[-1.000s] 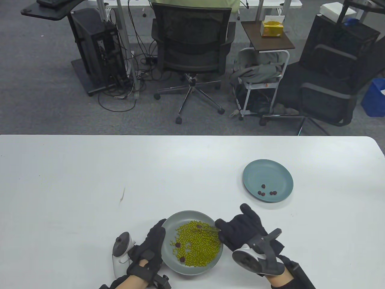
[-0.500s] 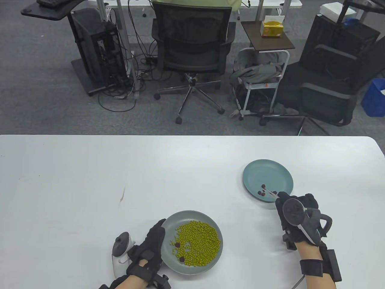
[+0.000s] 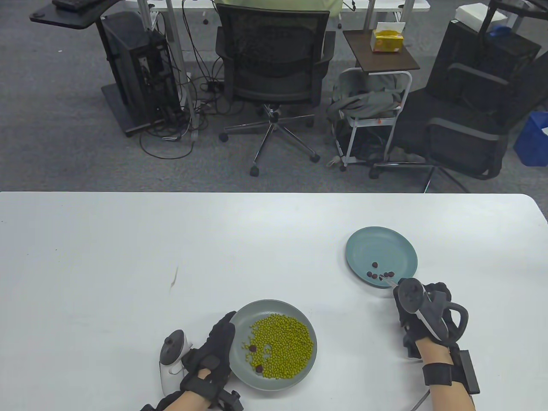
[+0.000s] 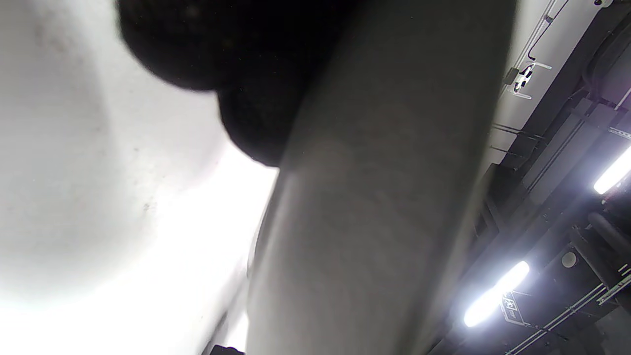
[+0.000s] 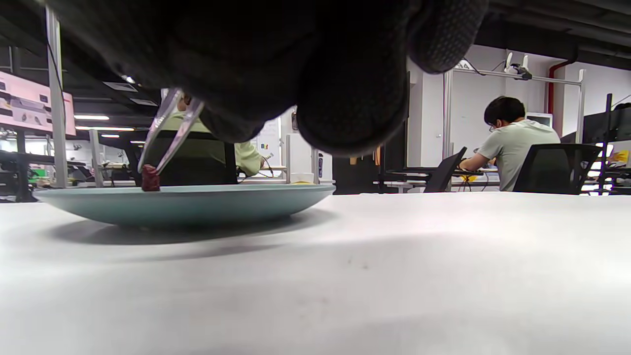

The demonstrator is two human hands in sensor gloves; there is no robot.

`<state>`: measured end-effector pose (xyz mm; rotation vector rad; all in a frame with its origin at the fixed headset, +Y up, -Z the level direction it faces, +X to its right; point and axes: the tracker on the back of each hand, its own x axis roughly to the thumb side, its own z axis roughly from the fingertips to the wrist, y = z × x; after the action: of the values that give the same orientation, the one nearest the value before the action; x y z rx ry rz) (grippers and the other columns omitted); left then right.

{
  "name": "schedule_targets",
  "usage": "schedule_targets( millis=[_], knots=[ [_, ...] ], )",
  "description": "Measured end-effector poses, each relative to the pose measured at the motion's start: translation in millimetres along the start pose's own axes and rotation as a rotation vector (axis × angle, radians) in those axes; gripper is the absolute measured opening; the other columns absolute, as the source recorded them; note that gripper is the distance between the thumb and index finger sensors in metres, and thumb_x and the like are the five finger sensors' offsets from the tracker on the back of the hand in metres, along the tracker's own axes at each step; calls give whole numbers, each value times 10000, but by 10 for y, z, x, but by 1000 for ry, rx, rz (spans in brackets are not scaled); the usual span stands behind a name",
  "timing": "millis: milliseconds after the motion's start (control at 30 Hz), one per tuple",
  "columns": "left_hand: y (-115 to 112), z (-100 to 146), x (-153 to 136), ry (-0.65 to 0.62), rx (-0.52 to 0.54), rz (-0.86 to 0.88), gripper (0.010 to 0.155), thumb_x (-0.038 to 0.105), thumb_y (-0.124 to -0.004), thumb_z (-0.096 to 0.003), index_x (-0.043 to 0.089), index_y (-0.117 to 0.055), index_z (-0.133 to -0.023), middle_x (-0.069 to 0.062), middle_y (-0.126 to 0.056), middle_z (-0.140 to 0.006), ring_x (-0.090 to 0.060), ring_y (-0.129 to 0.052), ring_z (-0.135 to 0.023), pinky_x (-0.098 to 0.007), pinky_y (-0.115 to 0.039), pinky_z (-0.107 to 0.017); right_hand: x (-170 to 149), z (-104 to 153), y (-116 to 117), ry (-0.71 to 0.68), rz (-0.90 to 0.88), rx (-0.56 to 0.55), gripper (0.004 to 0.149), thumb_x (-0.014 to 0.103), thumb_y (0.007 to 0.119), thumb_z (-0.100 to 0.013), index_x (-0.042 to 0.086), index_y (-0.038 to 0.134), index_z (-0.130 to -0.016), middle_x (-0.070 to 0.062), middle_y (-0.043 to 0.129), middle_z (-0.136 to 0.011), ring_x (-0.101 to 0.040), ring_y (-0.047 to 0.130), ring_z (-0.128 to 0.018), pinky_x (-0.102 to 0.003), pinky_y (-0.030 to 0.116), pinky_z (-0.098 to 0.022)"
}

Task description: Pick cranberries with tweezers into plate

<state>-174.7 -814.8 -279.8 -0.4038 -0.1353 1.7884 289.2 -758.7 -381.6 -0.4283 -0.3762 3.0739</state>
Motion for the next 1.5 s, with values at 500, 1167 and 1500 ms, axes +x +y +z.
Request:
schedule_targets(
  millis=[500,1167,1500],
  knots=[
    [1,0,9,-7,0,7,628,529,-572,-543,225,-352,-1047,-70,-684,-953,-243,-1048,-421,-318,-904,-241,100,199,-535,-62,-238,-198,490,539,683,-372,324,807,-795,188,894,-514,-106,906,-593,-473,515,-745],
    [-20,-9,0,6,3,17,628,529,-569,-545,227,-348,-1049,-68,-681,-957,-242,-1047,-427,-317,-904,-246,1165,1015,-813,-583,-210,-260,478,526,695,-369,327,813,-788,170,897,-515,-106,904,-603,-475,506,-750],
    [63,-21,24,-14,61,17,628,527,-558,-545,232,-326,-1048,-62,-661,-966,-242,-1041,-444,-318,-902,-259,1557,1475,-830,-820,-246,-198,480,541,675,-370,331,824,-775,174,899,-502,-107,903,-601,-474,502,-753]
  ],
)
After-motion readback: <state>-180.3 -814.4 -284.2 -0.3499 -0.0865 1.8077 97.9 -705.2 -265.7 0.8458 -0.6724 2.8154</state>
